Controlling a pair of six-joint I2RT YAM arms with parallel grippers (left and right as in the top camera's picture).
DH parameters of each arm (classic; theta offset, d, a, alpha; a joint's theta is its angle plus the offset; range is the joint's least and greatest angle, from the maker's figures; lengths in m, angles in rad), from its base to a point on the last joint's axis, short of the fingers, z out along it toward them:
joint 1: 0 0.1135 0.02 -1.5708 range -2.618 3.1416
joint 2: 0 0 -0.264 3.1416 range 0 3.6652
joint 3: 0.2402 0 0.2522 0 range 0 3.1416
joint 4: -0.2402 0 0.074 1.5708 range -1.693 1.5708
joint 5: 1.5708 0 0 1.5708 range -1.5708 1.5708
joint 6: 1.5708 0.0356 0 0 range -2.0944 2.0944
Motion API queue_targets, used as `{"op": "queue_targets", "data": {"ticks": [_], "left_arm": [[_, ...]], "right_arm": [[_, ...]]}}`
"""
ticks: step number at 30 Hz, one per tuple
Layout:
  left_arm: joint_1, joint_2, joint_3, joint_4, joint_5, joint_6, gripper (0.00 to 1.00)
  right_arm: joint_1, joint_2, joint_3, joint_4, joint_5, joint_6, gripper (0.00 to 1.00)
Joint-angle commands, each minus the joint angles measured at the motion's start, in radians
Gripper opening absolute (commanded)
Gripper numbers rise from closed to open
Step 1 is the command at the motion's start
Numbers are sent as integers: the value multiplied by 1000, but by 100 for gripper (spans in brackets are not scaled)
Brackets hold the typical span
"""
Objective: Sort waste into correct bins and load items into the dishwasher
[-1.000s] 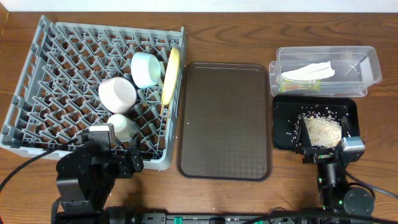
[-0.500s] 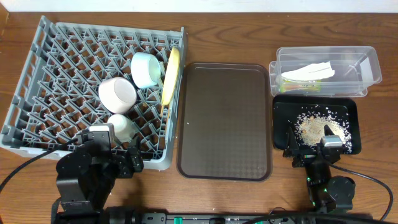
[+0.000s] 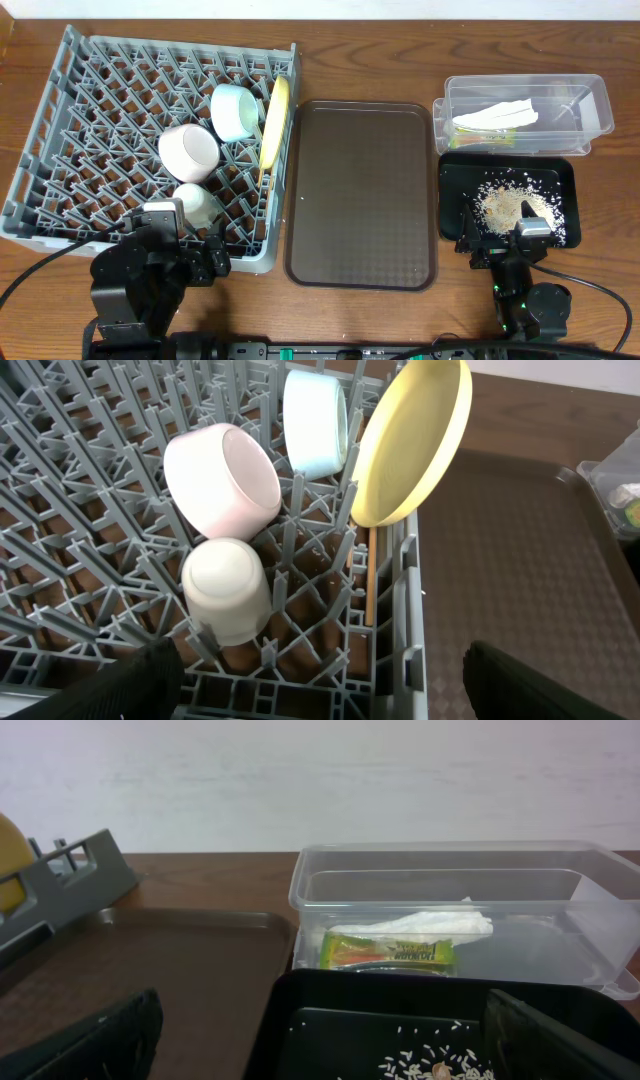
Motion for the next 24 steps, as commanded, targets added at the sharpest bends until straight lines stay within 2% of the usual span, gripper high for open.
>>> {"op": "queue_targets", "data": {"ticks": [1,11,12,16,21,24], "left_arm": [[-2,0,0,1,5,16,93],[-2,0,0,1,5,16,93],[-2,0,0,1,5,16,98],[-3,-28,-7,-3,-34,20,98],[-2,-148,-130,31,-32,18,98],[-2,-243,-269,129,-32,10,98]], "right_arm": [[8,-6,-1,-4,-5,-5,99],[8,-6,-1,-4,-5,-5,99],[8,-6,-1,-4,-5,-5,99],[8,-6,-1,-4,-5,-5,99],[8,-6,-1,-4,-5,-5,99],[8,-6,-1,-4,-4,-5,99]]}}
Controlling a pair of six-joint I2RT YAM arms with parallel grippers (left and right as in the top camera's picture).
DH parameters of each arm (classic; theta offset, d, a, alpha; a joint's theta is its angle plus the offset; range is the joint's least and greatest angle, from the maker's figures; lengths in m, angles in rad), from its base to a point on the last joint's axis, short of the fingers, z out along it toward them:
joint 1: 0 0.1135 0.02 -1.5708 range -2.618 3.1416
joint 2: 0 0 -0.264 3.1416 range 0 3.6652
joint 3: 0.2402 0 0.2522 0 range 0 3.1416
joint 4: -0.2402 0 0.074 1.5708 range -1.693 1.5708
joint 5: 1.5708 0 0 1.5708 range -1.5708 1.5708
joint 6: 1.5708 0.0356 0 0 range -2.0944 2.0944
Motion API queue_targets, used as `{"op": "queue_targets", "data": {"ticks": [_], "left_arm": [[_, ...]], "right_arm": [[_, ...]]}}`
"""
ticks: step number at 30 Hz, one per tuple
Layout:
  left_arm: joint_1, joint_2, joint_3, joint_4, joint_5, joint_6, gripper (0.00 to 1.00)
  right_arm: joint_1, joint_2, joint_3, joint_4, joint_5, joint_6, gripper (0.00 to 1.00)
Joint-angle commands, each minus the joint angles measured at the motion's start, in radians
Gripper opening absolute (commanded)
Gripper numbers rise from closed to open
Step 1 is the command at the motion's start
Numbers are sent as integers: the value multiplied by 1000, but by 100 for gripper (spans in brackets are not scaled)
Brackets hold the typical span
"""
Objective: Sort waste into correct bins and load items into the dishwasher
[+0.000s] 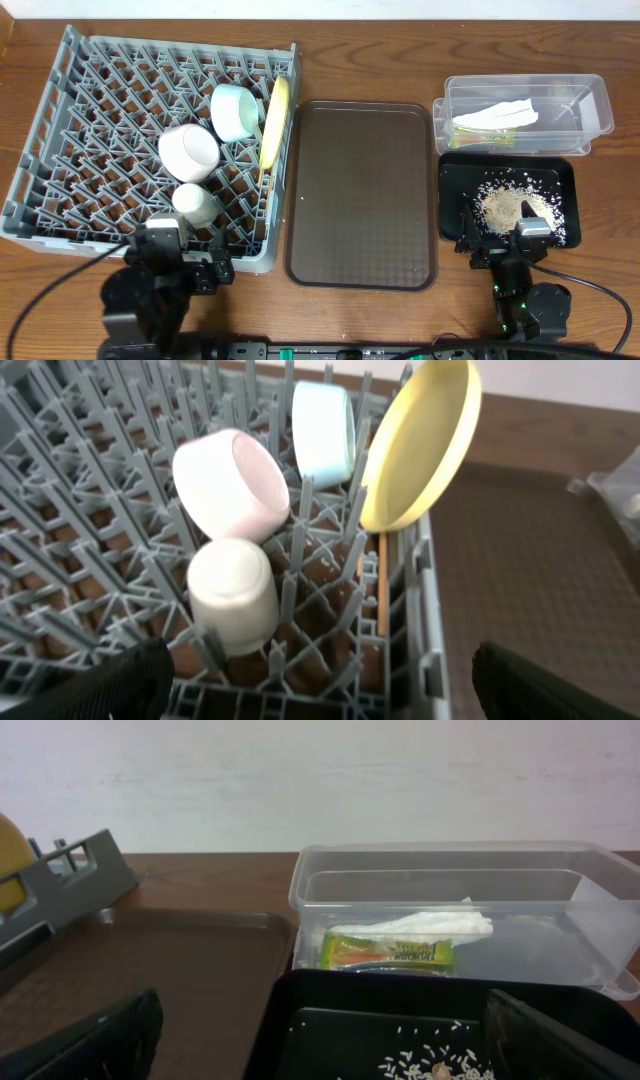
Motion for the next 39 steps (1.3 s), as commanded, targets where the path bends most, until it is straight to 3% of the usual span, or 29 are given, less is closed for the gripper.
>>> {"op": "queue_targets", "data": {"ticks": [1,8,15,23,39], "left_arm": [[-2,-103,-158,93,-11,-3,98],[-3,-281,-436,441,-11,-71,98],[-4,-278,-607,805,-39,-69,98],[-6,-278,-614,696,-57,-66,98],[-6,-276,-614,699,-57,-66,98]], "right_arm": [[8,-6,-1,-5,-5,-5,99],[8,-6,-1,-5,-5,-5,99],[8,-6,-1,-5,-5,-5,99],[8,-6,-1,-5,-5,-5,99],[8,-6,-1,-5,-5,-5,99]]}}
